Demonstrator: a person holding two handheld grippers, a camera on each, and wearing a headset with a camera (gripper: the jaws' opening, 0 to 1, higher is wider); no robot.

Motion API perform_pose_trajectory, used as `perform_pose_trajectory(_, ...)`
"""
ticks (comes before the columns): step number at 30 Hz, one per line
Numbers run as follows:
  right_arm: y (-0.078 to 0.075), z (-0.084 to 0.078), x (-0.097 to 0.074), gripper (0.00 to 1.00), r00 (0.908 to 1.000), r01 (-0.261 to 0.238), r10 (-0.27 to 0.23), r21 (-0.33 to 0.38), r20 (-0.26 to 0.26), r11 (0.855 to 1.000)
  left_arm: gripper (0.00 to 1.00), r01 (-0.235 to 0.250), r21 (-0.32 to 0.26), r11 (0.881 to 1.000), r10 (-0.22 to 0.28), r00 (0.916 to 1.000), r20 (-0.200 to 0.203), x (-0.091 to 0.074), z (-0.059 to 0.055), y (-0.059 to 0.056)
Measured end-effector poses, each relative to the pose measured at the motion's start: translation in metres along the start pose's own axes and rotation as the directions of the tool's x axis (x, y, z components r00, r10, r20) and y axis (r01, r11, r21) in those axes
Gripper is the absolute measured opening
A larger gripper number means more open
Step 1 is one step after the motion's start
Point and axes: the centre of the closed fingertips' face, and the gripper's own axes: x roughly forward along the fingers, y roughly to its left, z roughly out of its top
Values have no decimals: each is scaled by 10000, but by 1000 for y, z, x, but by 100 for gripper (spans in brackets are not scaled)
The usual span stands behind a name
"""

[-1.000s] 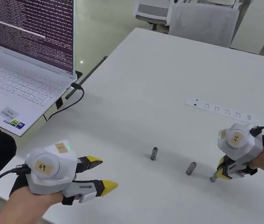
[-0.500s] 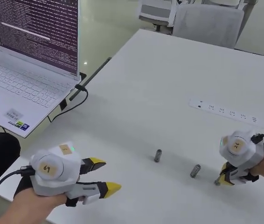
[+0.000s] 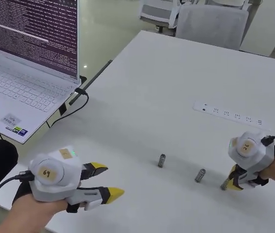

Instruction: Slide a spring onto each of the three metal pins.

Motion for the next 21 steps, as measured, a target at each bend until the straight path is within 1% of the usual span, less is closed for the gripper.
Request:
perform_pose_trajectory(5,1,-1,-8,17,9999,94,-96,192,126,9998,39,31,-1,10000,-31,10000,50,0,1,-1)
perform_pose_trajectory(12,1,-3,-16,19,9986,345,-367,577,385,9977,38,97,74,9999,-97,9999,74,0,2,-2)
perform_pose_trajectory(17,3,-4,-22,20,9966,436,-504,1005,659,9940,39,137,134,9998,-139,9999,102,0,4,-2)
perform_pose_trajectory(21,6,-5,-27,22,9924,527,-691,1564,1015,9863,39,175,154,9997,-176,9998,97,1,4,-1)
